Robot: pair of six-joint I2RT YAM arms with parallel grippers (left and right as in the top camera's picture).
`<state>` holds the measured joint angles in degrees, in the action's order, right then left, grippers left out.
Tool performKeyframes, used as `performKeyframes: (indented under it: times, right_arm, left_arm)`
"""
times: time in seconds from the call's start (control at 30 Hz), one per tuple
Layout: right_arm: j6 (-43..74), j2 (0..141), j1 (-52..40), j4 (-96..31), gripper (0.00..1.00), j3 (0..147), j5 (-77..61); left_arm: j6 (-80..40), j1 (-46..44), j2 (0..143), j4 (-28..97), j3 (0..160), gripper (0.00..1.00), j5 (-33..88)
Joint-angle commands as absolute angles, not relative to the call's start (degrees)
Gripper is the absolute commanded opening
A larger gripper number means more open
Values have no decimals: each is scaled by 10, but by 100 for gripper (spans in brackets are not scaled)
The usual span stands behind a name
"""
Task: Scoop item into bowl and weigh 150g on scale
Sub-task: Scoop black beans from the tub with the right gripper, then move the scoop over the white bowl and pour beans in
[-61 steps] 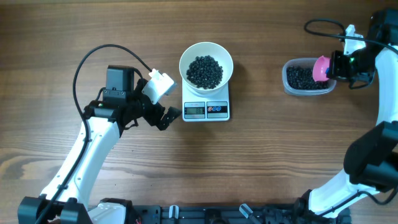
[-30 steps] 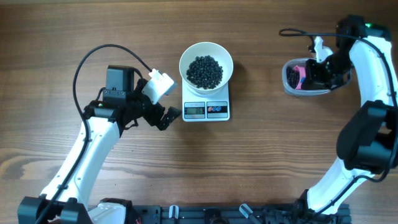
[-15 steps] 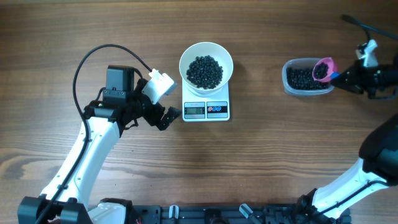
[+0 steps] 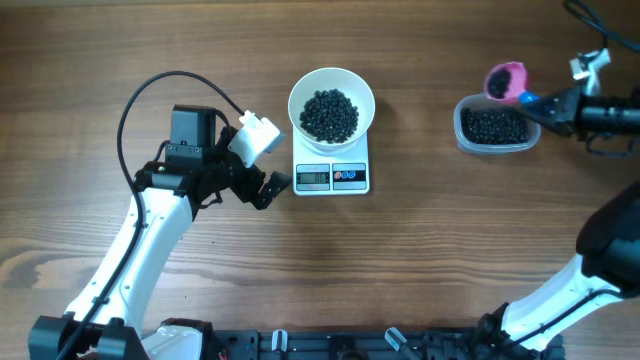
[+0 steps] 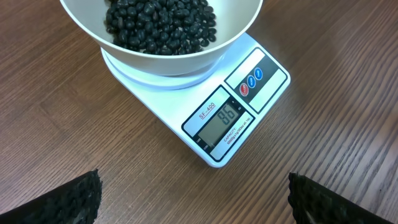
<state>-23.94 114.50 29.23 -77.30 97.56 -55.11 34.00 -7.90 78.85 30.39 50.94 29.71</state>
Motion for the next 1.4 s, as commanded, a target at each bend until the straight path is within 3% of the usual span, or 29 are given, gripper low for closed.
performKeyframes:
  times: [0.0,0.27,0.53,0.7,1.1,1.37]
  right_arm:
    - [-236,1156,237,-763,4,973,-599]
    - [-141,1156,107,-707,4,1030,-595]
    - [-88,1156,-13,-694,4,1069,-496]
    - [-73,1156,-82,-680,4,1071,-403]
    - [-95,1156,-240,-669,4,1138,28]
    - [-137,1156,-273,-660,4,1138,81]
  left_arm:
    - [343,-77,788,302,506,100,304]
    - [343,-77,788,303,506,100,304]
    - [343,-77,788,303,506,100,304]
    - [343,-77,788,303,506,100,304]
    - [343,-77,788,303,506,100,304]
    - [343,-77,788,302,506,100,304]
